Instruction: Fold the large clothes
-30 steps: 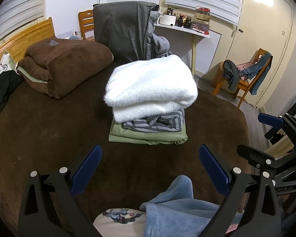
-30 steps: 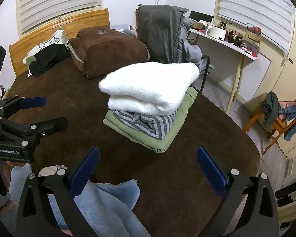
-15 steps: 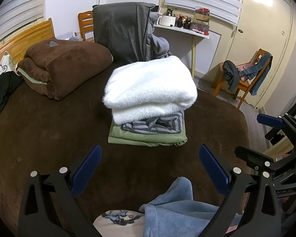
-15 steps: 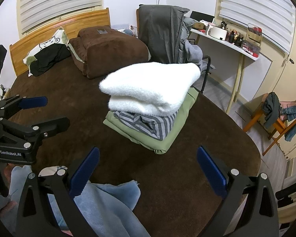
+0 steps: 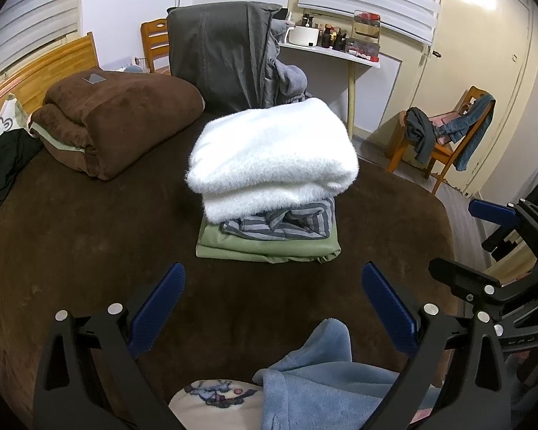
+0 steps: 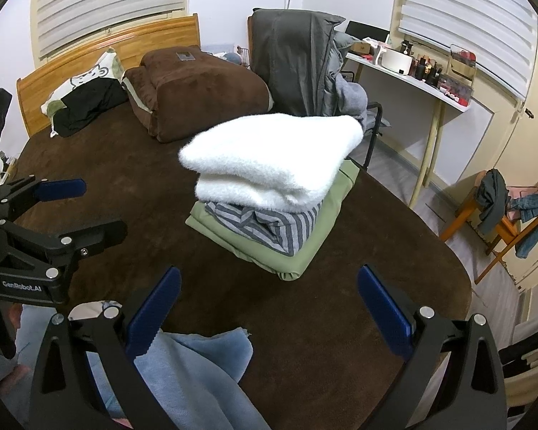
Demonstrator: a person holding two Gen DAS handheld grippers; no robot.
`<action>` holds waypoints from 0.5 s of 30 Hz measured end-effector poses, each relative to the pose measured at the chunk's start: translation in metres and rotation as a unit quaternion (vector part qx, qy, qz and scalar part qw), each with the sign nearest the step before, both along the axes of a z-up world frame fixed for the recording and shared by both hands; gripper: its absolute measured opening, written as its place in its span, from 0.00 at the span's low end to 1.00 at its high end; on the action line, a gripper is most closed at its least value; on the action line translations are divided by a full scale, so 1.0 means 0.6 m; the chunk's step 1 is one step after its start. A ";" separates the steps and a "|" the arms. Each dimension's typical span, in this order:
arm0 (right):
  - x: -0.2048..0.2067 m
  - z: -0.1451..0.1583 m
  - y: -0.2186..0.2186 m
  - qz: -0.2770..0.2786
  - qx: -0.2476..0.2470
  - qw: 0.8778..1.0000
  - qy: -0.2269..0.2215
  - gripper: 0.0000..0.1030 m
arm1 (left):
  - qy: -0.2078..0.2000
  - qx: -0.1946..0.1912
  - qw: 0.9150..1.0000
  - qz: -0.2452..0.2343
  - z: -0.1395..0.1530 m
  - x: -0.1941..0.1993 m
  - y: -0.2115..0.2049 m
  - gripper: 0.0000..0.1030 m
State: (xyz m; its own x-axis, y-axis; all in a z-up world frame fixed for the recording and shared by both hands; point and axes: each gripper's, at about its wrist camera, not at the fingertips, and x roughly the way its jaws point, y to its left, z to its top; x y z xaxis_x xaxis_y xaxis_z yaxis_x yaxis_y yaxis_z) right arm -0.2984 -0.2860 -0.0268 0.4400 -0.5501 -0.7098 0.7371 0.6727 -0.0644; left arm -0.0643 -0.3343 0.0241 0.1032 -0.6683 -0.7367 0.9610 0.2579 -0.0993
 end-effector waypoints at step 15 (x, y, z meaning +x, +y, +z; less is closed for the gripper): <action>0.000 0.002 -0.003 -0.001 0.001 1.000 -0.003 0.94 | 0.008 -0.001 1.000 0.001 0.000 0.001 0.005 0.94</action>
